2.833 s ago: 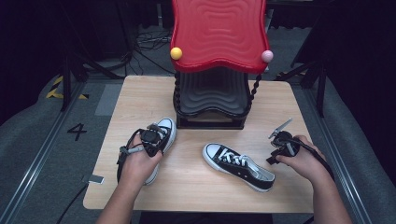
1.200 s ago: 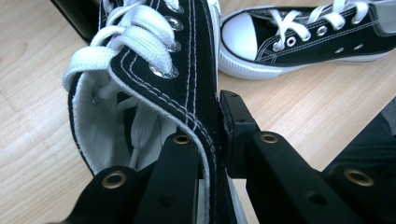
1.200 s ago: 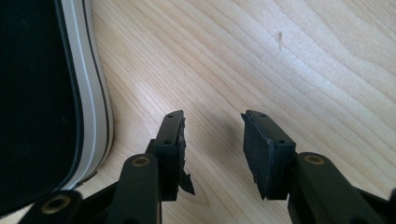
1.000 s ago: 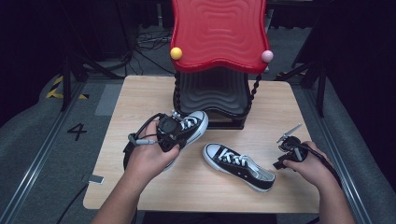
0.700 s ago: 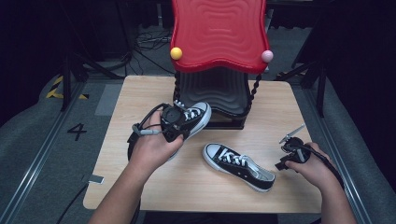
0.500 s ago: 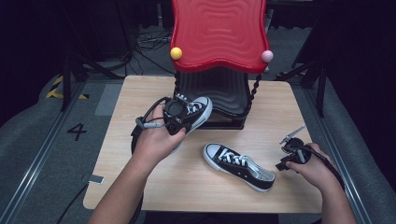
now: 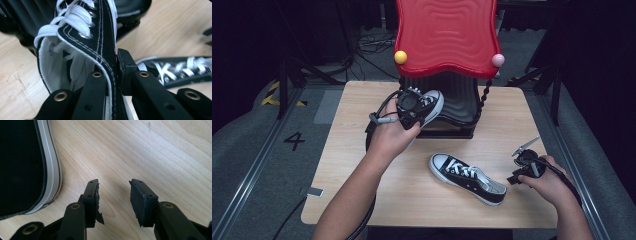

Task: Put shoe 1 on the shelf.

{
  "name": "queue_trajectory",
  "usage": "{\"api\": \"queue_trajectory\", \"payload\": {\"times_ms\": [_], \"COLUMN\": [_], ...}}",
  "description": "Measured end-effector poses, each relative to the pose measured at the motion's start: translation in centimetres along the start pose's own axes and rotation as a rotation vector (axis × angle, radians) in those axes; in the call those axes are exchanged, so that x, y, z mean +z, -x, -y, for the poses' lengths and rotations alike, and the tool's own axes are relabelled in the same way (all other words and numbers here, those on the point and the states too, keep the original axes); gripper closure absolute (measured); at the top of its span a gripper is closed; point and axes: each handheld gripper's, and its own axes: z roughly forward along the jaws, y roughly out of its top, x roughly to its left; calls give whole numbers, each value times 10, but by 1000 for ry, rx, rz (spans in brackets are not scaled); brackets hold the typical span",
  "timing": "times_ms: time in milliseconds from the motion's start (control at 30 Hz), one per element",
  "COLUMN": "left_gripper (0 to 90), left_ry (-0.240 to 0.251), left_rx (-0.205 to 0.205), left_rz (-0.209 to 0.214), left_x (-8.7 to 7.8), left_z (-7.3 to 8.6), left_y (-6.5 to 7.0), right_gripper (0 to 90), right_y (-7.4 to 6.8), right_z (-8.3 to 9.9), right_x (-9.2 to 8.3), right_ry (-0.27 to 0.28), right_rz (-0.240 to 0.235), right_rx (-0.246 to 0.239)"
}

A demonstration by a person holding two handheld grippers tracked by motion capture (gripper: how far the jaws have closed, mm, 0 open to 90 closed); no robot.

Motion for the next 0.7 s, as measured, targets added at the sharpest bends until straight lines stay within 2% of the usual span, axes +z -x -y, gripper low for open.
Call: {"api": "queue_trajectory", "payload": {"times_ms": [133, 300, 400, 700], "left_gripper": [842, 842, 842, 842], "left_ry": [29, 42, 57, 86], "left_rx": [-7, -3, -18, -48], "left_rz": [-10, -34, -41, -79], "left_x": [5, 10, 14, 20], "left_z": [-11, -20, -24, -28], "left_y": [-2, -1, 0, -4], "right_gripper": [590, 590, 590, 588], "right_y": [2, 4, 4, 5], "right_z": [7, 13, 14, 15], "right_x": [-2, -2, -2, -1], "right_ry": [5, 2, 1, 2], "right_rz": [4, 4, 4, 2], "right_rx": [17, 32, 37, 36]}}
